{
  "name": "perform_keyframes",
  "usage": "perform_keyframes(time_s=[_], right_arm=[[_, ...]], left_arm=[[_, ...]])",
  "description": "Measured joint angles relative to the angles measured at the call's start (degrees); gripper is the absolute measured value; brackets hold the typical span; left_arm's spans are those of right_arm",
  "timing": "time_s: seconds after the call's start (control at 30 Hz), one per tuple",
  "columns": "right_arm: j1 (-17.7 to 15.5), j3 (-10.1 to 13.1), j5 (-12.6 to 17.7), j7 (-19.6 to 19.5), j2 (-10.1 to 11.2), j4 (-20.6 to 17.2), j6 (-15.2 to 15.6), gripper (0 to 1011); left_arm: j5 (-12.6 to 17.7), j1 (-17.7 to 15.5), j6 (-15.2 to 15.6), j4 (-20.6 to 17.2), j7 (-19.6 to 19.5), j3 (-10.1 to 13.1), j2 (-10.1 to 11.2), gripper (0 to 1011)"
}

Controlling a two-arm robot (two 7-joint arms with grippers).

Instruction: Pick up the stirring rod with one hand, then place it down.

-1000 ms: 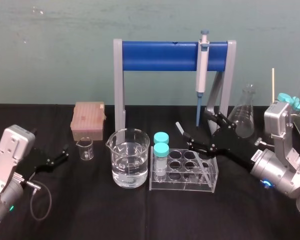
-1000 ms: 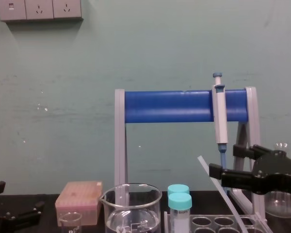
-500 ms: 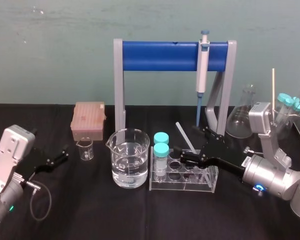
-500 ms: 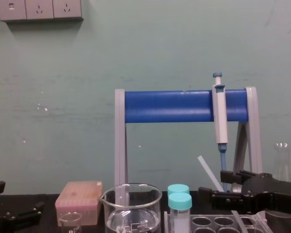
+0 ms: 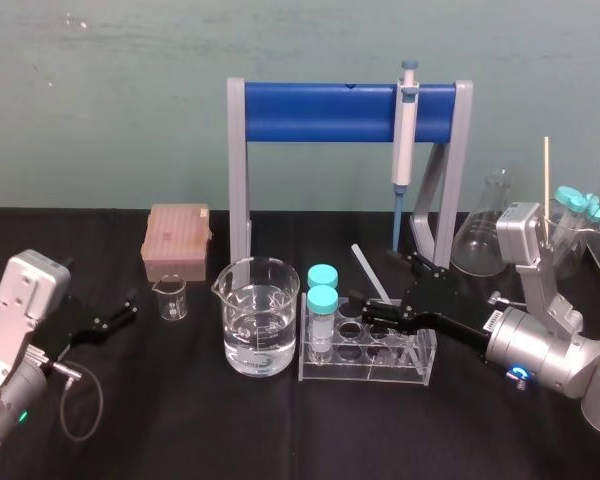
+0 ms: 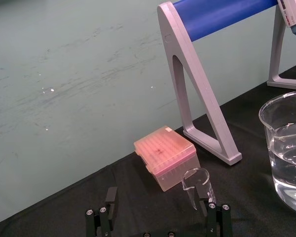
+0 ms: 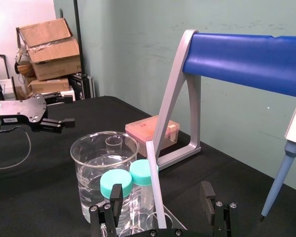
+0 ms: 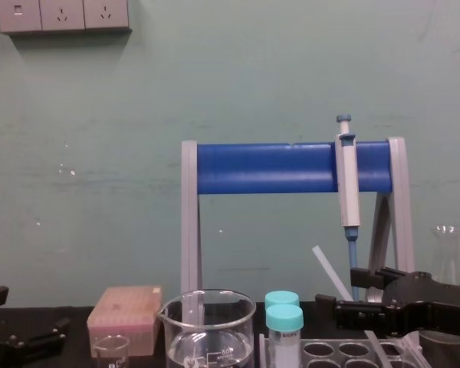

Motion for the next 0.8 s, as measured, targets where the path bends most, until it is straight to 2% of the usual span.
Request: perform_keyframes(time_s=[0.17, 0.43, 0.5, 0.57, 0.8], right_arm=[[0.0, 0.0, 0.0, 0.0, 0.0, 0.0, 0.0, 996], [0.0, -0.1, 0.1, 0.0, 0.1, -0.1, -0.1, 837], [0.0, -0.1, 0.1, 0.0, 0.1, -0.1, -0.1, 739], [-0.1, -0.1, 0.1, 0.0, 0.1, -0.1, -0.1, 707], [-0.1, -0.1, 0.2, 0.0, 0.1, -0.1, -0.1, 456]], left_arm=[[0.0, 0.0, 0.0, 0.0, 0.0, 0.0, 0.0, 1000], [0.0, 0.0, 0.0, 0.0, 0.0, 0.0, 0.0, 1000], [0.0, 0.0, 0.0, 0.0, 0.0, 0.0, 0.0, 1000], [0.0, 0.0, 0.0, 0.0, 0.0, 0.0, 0.0, 1000], [0.0, 0.0, 0.0, 0.0, 0.0, 0.0, 0.0, 1000]])
